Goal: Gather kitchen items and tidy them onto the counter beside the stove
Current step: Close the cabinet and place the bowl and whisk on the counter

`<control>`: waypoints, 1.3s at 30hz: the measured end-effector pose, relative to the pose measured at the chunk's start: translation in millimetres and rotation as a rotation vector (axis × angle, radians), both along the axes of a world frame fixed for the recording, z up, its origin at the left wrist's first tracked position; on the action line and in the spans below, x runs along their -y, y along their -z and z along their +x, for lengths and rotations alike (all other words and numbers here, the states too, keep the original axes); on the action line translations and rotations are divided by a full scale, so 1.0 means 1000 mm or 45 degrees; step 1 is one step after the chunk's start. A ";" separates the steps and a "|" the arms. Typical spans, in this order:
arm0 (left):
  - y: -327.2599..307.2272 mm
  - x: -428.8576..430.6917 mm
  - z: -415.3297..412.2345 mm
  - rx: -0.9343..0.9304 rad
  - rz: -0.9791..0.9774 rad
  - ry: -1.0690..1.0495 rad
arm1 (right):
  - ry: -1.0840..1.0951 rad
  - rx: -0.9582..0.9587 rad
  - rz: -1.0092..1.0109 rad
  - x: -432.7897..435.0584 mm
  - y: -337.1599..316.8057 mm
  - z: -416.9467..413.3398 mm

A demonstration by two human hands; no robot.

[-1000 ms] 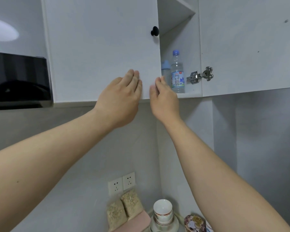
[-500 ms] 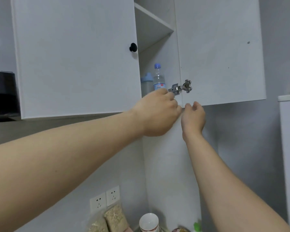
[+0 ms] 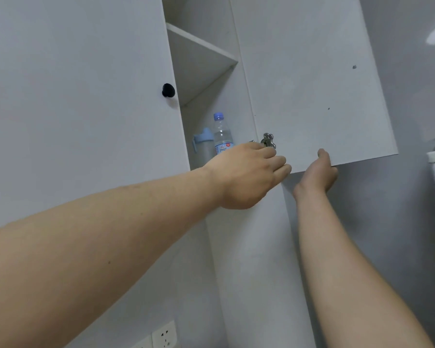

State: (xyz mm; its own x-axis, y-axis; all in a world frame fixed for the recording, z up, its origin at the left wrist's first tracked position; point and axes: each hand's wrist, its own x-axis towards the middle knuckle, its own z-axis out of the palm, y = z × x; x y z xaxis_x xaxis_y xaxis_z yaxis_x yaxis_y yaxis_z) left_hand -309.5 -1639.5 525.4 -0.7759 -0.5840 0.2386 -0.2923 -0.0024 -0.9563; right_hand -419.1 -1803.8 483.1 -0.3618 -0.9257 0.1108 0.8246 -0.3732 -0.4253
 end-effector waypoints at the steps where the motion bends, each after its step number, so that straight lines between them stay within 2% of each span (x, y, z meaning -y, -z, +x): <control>1: -0.003 0.003 0.002 -0.006 0.001 0.008 | -0.023 0.055 -0.022 0.005 -0.004 -0.004; 5: -0.009 0.007 0.014 -0.134 -0.006 0.035 | 0.005 0.143 -0.058 0.014 -0.004 -0.005; 8: -0.007 0.007 0.018 -0.151 -0.014 0.034 | 0.166 0.006 -0.019 0.016 0.009 0.003; 10: -0.007 0.006 0.017 -0.178 -0.041 0.051 | 0.301 -0.105 -0.070 0.015 0.018 0.008; 13: -0.010 -0.001 0.013 -0.228 -0.119 0.092 | 0.355 -0.173 -0.202 0.009 0.029 0.016; 19: -0.009 -0.013 0.002 -0.222 -0.158 0.129 | 0.279 -0.192 -0.321 -0.017 0.046 0.030; 26: 0.004 -0.011 -0.002 -0.188 -0.115 0.023 | -0.057 0.087 -0.354 -0.048 0.047 0.042; 30: 0.004 -0.031 0.015 -0.219 -0.178 0.252 | -0.079 0.056 -0.443 -0.058 0.050 0.050; 32: 0.002 -0.038 0.022 -0.185 -0.136 0.327 | -0.095 0.000 -0.426 -0.062 0.048 0.058; 36: -0.001 -0.044 0.039 -0.131 -0.097 0.026 | -0.034 -0.229 -0.314 -0.070 0.046 0.080; 39: 0.003 -0.045 0.048 -0.165 -0.141 -0.082 | 0.045 -0.464 -0.322 -0.083 0.046 0.084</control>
